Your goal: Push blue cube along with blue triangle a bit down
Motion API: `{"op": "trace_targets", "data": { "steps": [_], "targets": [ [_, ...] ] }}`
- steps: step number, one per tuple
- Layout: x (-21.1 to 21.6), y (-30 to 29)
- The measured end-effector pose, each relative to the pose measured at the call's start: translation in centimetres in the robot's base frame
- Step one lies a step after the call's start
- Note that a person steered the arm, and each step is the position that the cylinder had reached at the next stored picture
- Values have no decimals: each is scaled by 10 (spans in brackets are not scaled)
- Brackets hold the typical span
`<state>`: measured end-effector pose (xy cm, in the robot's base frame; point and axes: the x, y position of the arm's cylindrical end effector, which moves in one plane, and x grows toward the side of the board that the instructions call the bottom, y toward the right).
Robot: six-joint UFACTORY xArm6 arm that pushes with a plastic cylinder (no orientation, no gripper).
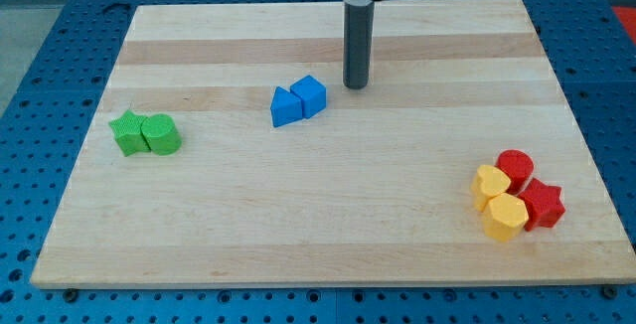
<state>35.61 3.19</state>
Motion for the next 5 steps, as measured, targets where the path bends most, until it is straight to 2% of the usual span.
{"op": "trace_targets", "data": {
  "steps": [2,5],
  "targets": [
    [17,-53],
    [86,-65]
  ]
}}
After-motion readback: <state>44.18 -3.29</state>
